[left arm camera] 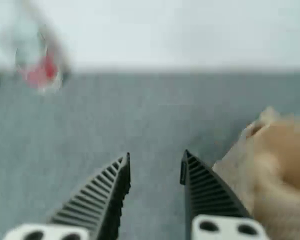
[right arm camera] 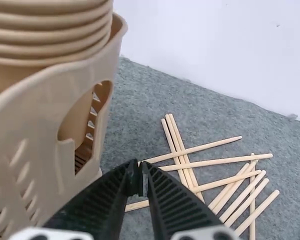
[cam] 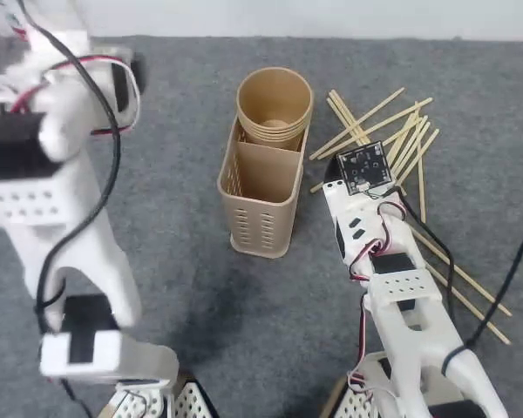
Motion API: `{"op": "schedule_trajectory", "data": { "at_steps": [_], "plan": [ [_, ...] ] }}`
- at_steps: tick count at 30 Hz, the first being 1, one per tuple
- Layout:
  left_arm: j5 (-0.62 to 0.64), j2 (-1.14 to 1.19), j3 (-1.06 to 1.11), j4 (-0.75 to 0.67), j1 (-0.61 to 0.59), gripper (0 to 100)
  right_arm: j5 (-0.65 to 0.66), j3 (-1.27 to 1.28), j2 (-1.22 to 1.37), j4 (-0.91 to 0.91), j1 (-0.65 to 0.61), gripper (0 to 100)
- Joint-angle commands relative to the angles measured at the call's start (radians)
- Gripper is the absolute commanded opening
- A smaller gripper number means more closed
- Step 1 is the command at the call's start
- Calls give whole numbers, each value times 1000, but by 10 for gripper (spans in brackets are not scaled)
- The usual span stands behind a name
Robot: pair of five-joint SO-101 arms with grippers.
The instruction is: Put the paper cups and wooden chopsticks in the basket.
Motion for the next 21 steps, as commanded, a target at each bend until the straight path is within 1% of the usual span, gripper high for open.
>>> {"op": "schedule_trajectory", "data": {
  "at_steps": [1,2,4,7,9,12,15,18,20,21],
  "plan": [
    [-14,-150,441,-12,-26,177,81,-48,-42,-7,30,9],
    [-14,-189,526,-38,-31,177,106,-52,-45,22,35,10],
    [-14,-270,700,-112,-41,177,124,-86,-65,166,45,27],
    [-15,-420,977,-267,-58,177,118,-186,-122,503,54,107],
    [-17,-535,1170,-370,-58,177,71,-267,-170,710,70,155],
    [-17,-724,1461,-531,-52,177,48,-388,-228,928,99,159],
    [-12,-896,1739,-729,-57,177,61,-486,-252,1090,128,132],
    [-11,-1034,1972,-916,-57,177,112,-529,-236,1193,165,111],
    [-11,-1102,2060,-970,-60,177,120,-534,-209,1231,208,112],
    [-9,-1132,2080,-970,-60,177,124,-534,-193,1245,232,112]
  ]
}}
